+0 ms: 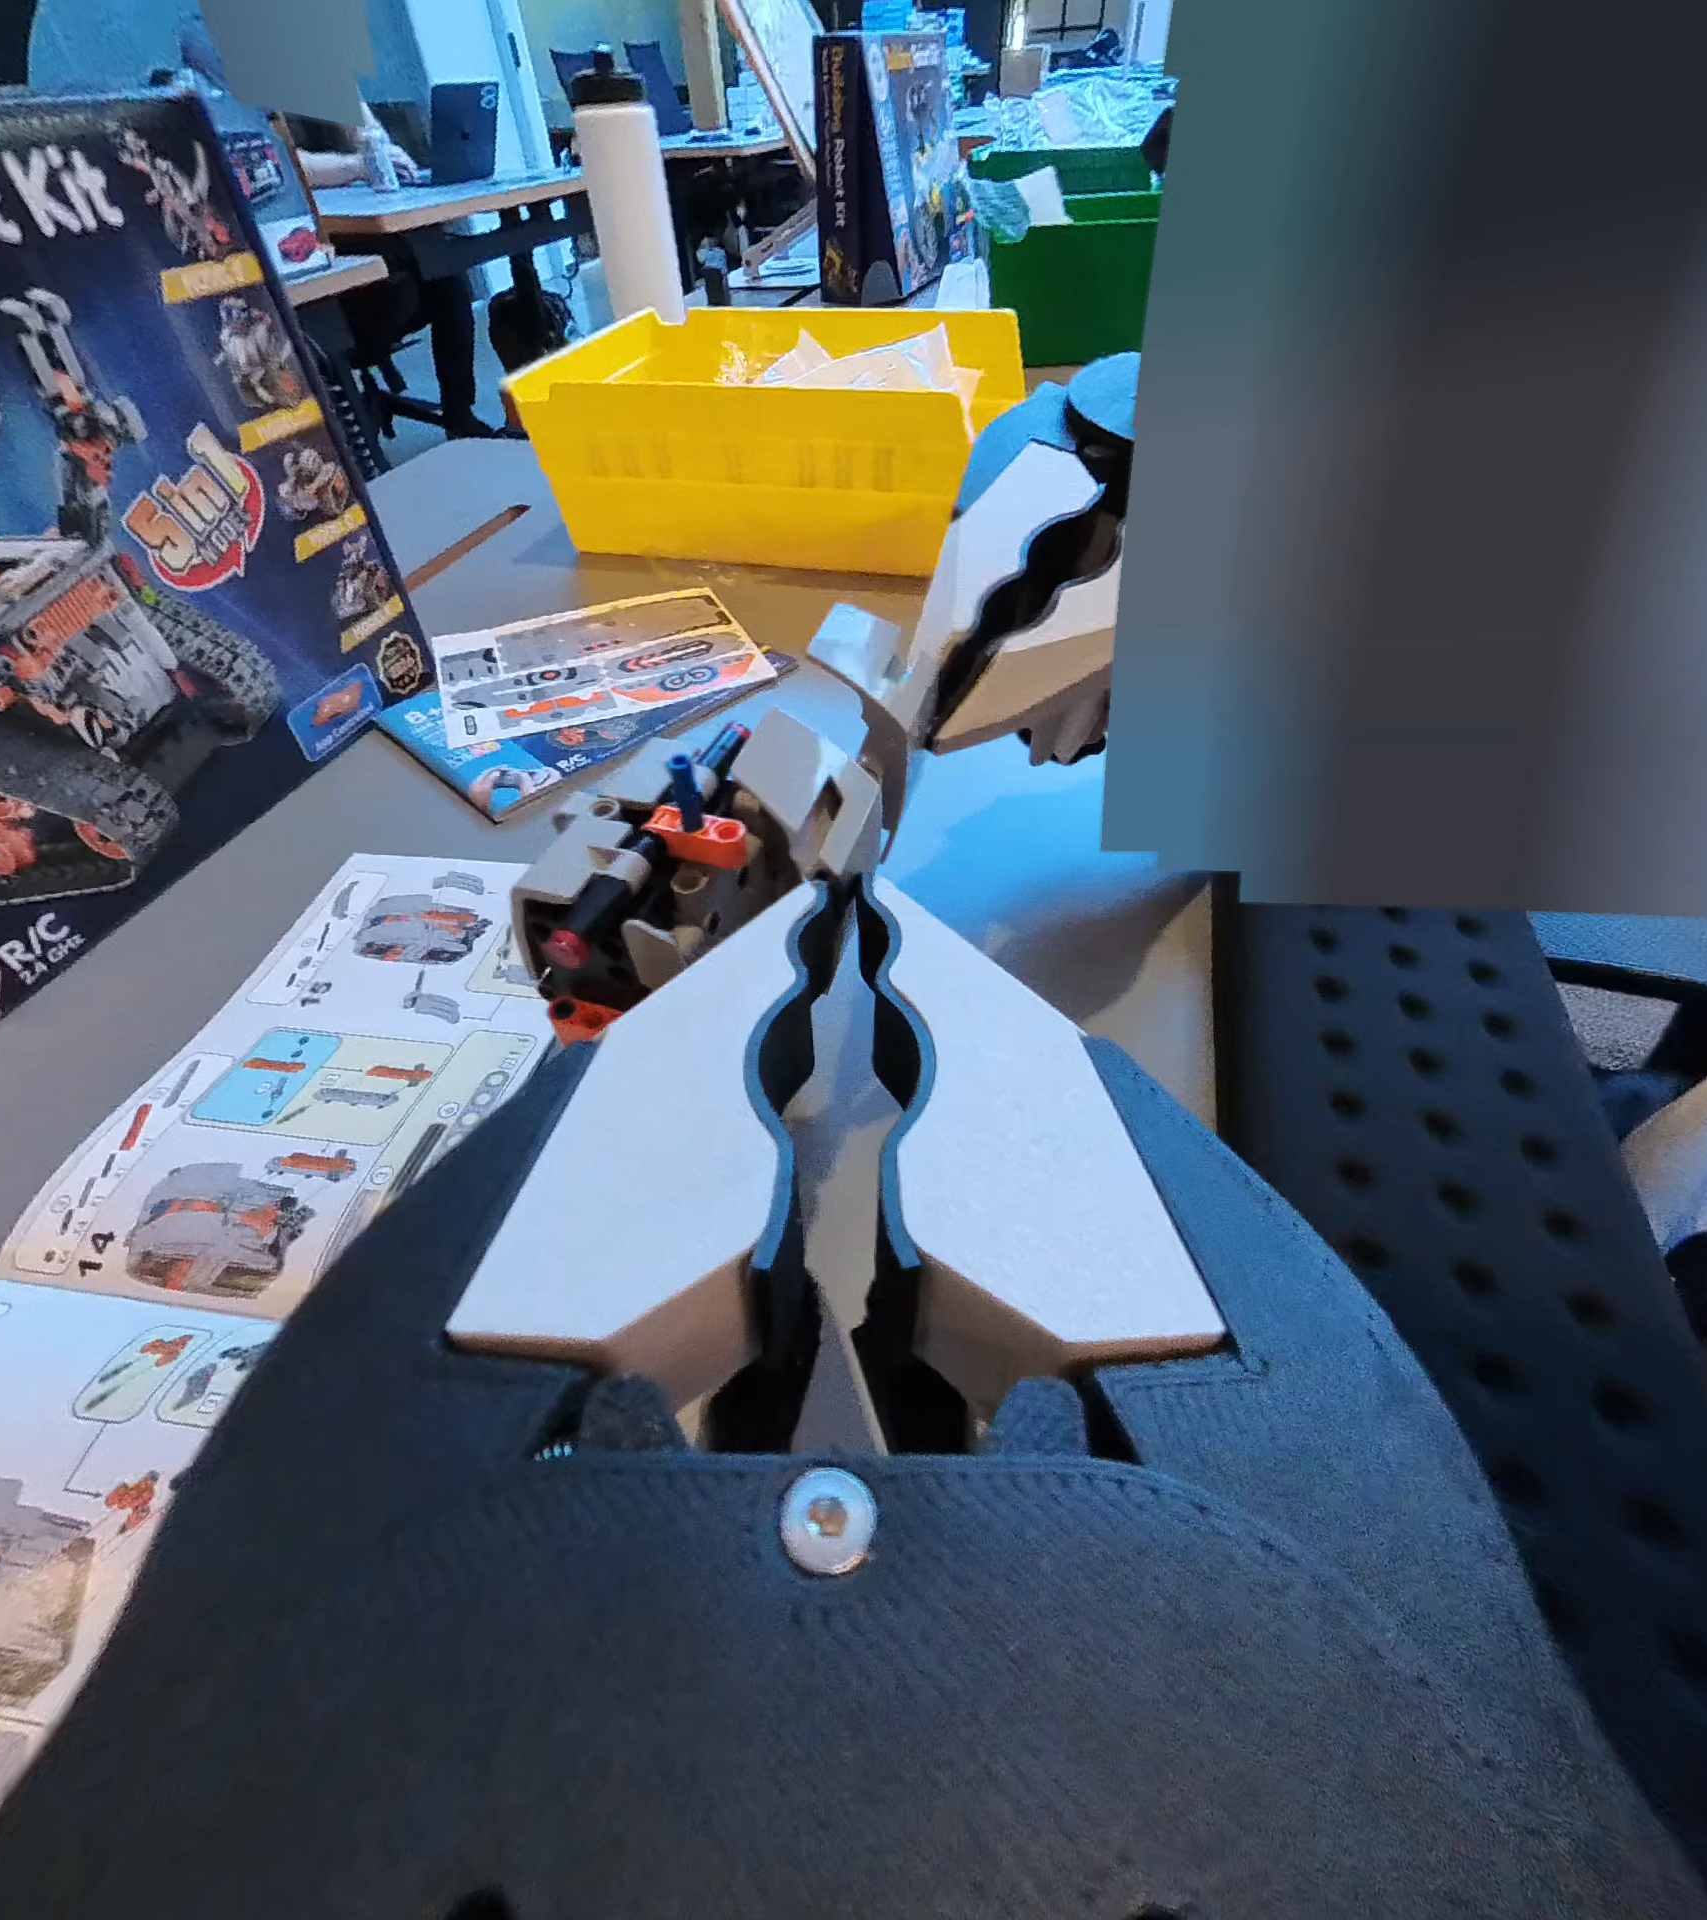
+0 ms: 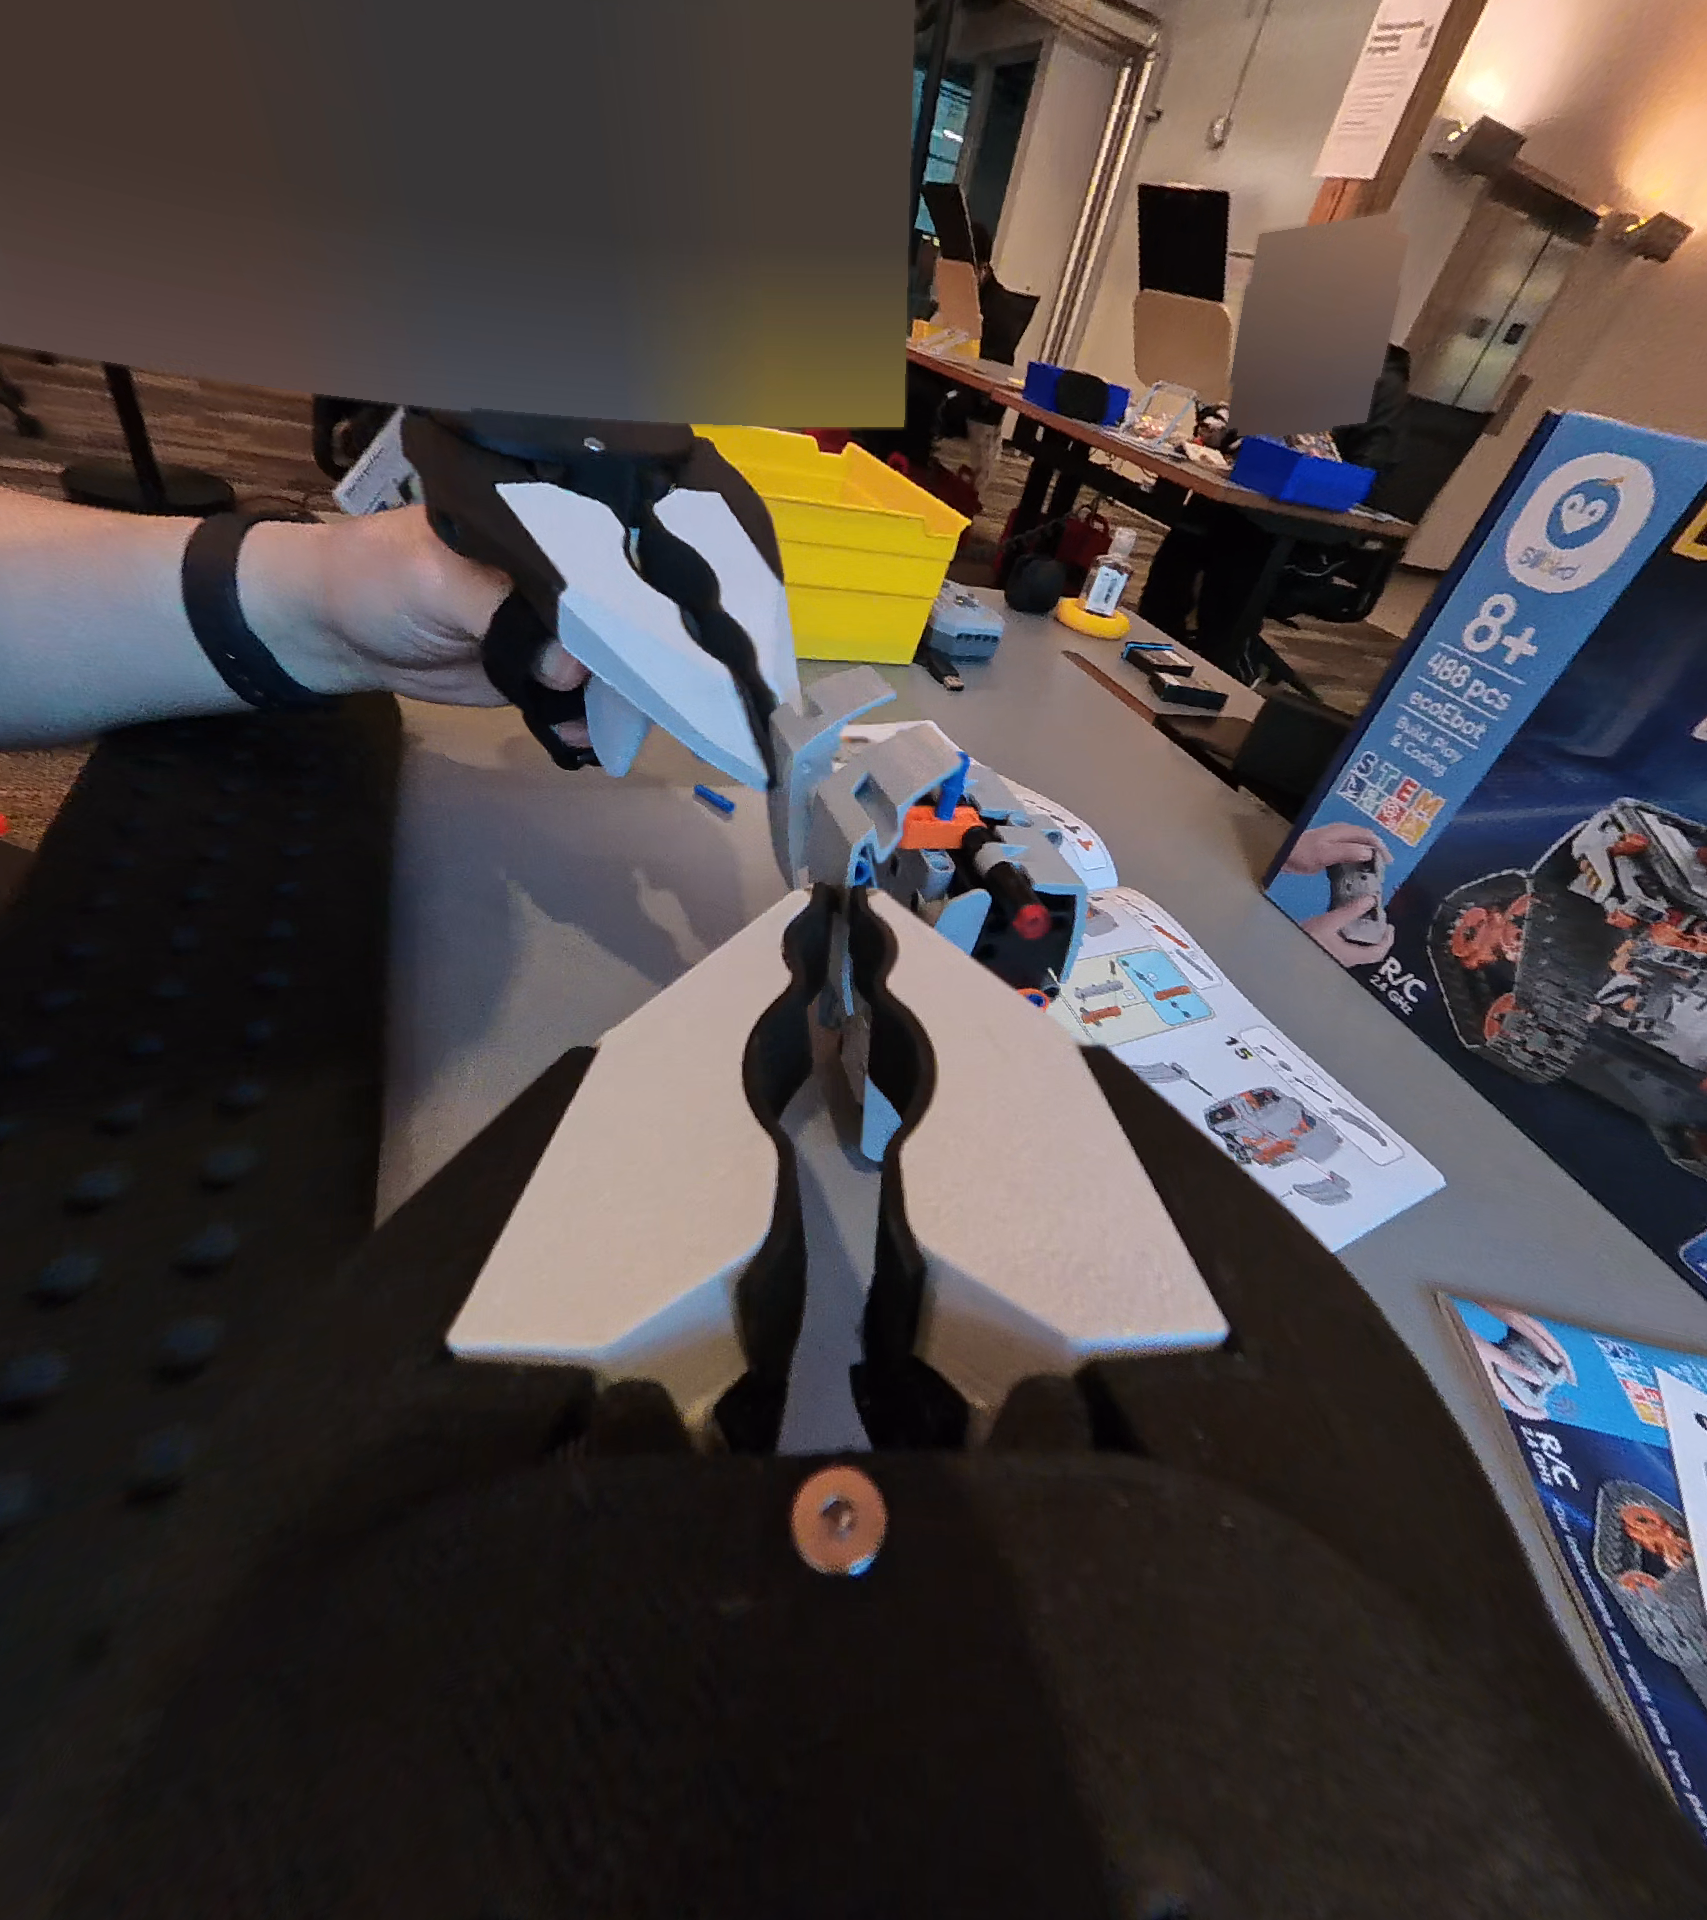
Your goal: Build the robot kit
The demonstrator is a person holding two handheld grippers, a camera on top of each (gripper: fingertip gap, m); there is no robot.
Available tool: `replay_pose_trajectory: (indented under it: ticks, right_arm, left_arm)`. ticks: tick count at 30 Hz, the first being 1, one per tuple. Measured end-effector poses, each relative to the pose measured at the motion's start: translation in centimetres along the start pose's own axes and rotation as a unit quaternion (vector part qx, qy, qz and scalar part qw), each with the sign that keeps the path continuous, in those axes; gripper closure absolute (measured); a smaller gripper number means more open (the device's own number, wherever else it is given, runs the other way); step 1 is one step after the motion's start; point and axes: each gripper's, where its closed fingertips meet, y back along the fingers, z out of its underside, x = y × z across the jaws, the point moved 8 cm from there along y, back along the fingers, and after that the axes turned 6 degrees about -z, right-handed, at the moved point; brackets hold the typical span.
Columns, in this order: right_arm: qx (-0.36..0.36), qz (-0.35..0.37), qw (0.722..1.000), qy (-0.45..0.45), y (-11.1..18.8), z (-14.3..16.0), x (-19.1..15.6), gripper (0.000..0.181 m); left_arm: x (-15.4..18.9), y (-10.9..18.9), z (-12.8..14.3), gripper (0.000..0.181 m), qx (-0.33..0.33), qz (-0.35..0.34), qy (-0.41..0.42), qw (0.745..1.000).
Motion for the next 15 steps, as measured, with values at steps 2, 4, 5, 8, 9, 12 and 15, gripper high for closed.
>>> replay_pose_trajectory:
  ticks: [2,4,5,8,9,12,15]
  right_arm:
    - [-0.003,0.005,1.000,-0.002,-0.1,0.2,0.1,0.181]
    - [-0.010,0.005,1.000,-0.013,-0.4,0.5,0.2,0.181]
    - [-0.014,0.003,1.000,-0.017,-0.5,0.6,0.3,0.181]
    - [-0.019,0.003,1.000,-0.017,-0.8,0.8,0.3,0.181]
    - [-0.020,0.003,1.000,-0.015,-0.9,0.8,0.3,0.181]
    - [-0.030,0.002,0.999,-0.016,-1.4,1.0,0.6,0.181]
    - [-0.033,-0.001,0.999,-0.018,-1.6,1.0,0.8,0.181]
  left_arm:
    - [-0.5,-0.2,0.1,0.179,-0.007,0.002,0.016,1.000]
    - [-0.8,-0.3,0.4,0.179,-0.012,-0.001,0.026,1.000]
    - [-0.9,-0.4,0.6,0.179,-0.015,-0.004,0.028,0.999]
    - [-1.1,-0.4,1.1,0.178,-0.016,-0.011,0.034,0.999]
    - [-1.2,-0.4,1.1,0.178,-0.017,-0.012,0.036,0.999]
    - [-1.6,-0.3,1.2,0.178,-0.025,-0.021,0.043,0.999]
    - [-1.8,-0.2,1.2,0.178,-0.029,-0.027,0.041,0.998]
